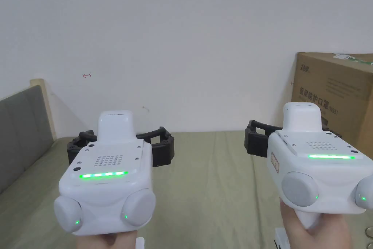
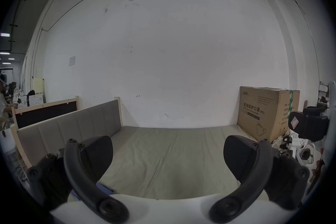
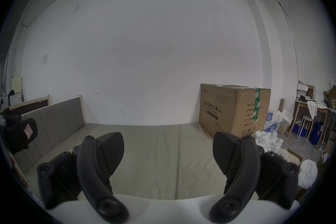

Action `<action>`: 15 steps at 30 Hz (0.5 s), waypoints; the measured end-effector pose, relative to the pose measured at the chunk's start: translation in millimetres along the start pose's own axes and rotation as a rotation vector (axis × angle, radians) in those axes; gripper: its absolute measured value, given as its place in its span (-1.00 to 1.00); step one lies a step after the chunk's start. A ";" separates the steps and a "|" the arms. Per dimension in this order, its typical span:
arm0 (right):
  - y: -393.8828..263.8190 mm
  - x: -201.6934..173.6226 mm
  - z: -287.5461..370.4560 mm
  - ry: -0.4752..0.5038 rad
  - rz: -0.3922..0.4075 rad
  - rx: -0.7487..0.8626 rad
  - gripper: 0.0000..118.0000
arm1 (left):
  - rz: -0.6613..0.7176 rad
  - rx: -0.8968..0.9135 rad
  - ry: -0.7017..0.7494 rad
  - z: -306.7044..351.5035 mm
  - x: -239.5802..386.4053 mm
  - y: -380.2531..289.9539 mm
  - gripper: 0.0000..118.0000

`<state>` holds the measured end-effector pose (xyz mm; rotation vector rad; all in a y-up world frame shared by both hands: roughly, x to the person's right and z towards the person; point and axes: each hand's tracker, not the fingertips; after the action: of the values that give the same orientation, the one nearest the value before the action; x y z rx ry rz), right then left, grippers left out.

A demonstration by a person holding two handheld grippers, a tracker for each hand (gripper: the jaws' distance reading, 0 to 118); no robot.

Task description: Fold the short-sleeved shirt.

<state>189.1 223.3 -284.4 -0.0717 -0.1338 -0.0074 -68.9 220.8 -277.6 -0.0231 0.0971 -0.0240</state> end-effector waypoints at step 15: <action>1.1 -2.5 3.3 -0.004 0.018 -0.008 0.76 | 0.033 -0.003 -0.022 3.7 -4.1 4.2 1.00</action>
<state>186.2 224.7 -281.5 -0.0810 -0.1366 0.0103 -72.6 225.2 -273.7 -0.0250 0.0757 0.0090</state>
